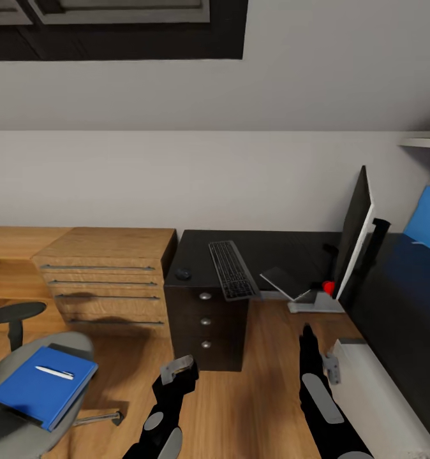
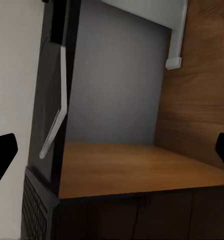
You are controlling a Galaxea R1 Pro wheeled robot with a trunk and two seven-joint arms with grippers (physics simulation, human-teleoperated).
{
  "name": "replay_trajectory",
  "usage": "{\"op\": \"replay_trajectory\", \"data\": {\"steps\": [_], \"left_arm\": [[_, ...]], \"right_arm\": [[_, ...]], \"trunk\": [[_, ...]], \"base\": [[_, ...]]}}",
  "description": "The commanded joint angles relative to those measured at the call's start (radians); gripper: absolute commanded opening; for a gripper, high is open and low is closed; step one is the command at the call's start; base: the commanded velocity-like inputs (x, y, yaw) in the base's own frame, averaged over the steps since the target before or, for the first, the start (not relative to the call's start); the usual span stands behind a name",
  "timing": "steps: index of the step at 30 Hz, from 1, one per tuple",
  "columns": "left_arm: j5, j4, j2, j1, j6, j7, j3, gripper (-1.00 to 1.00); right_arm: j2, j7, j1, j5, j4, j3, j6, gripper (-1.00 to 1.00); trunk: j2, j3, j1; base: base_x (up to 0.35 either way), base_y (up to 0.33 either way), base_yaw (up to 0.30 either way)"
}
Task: In the bedroom, organize the workspace by keeping the computer under the desk, ensuring the monitor is on the desk, placing the keyboard on the desk next to the monitor, placing the mouse on the desk next to the keyboard, moving the folder from the swivel chair onto the desk next to the mouse, stacking the notebook on top of the folder with the pen on top of the notebook, and positioning the swivel chair next to the desk.
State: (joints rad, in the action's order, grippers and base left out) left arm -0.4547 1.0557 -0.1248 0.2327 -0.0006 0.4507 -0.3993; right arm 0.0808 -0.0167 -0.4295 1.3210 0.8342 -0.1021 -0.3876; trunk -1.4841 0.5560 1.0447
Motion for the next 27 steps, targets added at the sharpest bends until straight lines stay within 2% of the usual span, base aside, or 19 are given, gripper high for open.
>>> {"op": "replay_trajectory", "data": {"steps": [1,11,22,27], "left_arm": [[-0.007,0.001,0.001,0.001,0.001,0.006,-0.003,1.0],[-0.008,0.001,0.001,0.001,0.001,0.006,-0.003,1.0],[-0.01,-0.005,-0.001,0.0,0.002,0.004,-0.004,1.0],[-0.01,-0.007,-0.001,0.001,0.002,0.005,-0.003,1.0]], "right_arm": [[0.001,-0.002,0.0,0.005,0.0,-0.001,-0.002,1.0],[0.001,-0.001,0.0,0.006,-0.001,-0.001,-0.005,1.0],[-0.006,-0.006,0.0,-0.001,0.003,0.002,0.0,1.0],[-0.009,-0.056,0.0,-0.01,0.007,0.004,0.03,1.0]], "trunk": [[-0.001,0.001,-0.001],[-0.001,0.001,-0.001],[-0.001,0.001,-0.001],[-0.001,0.001,-0.001]], "base": [[-0.334,0.0,0.0],[-0.289,0.0,0.0],[-0.054,0.0,0.0],[-0.005,0.0,0.0]]}}
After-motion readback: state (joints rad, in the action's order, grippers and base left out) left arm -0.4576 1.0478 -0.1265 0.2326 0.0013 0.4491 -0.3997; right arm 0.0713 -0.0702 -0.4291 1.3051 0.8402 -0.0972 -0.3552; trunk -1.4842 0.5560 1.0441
